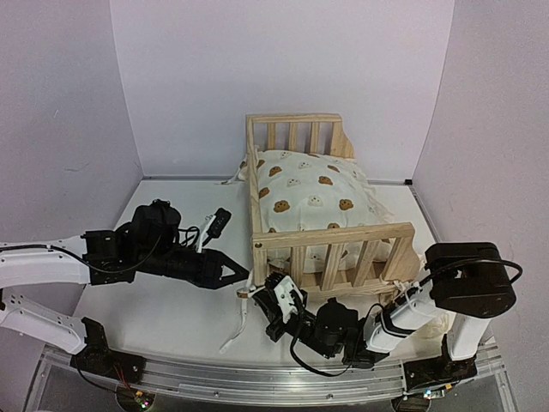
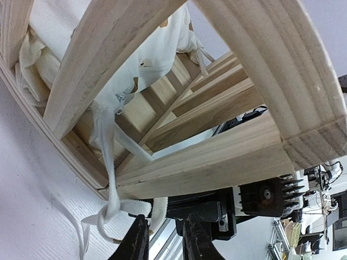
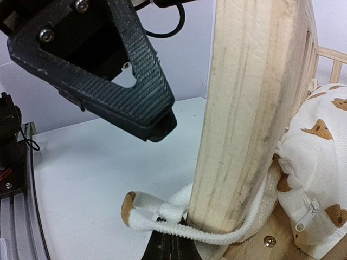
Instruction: Set up the pet bed
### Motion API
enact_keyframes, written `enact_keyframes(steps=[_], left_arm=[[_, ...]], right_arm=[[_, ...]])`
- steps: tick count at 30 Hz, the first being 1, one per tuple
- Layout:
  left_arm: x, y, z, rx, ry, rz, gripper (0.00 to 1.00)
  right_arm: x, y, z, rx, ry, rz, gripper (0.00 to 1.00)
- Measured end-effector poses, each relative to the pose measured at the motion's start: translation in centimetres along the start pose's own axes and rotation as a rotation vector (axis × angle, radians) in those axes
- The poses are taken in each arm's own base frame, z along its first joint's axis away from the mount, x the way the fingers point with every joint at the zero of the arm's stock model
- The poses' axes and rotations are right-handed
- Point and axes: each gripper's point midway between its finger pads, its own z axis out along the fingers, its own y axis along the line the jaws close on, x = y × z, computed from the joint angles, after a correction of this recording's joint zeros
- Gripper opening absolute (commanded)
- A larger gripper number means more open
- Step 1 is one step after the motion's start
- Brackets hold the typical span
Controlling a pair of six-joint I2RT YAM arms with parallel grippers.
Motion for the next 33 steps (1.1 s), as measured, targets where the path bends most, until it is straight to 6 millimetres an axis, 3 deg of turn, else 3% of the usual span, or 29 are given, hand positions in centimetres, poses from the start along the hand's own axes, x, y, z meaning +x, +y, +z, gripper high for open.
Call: enact_keyframes(steps=[6, 12, 28, 33], left_arm=[[1.2, -0.6, 1.1, 0.005, 0.048, 0.0, 0.19], [2.4, 0.2, 2.4, -0.021, 0.095, -0.026, 0.2], [2.1, 2.2, 3.2, -0.114, 0.061, -0.129, 0.3], [2.3, 2.4, 3.4, -0.123, 0.061, -0.162, 0.29]], right_arm=[[0.0, 0.0, 0.0, 0.0, 0.0, -0.004, 0.0], [0.0, 0.0, 0.0, 0.0, 0.0, -0.006, 0.0], [0.0, 0.1, 0.1, -0.008, -0.001, -0.023, 0.0], [-0.1, 0.1, 0.2, -0.01, -0.001, -0.027, 0.0]])
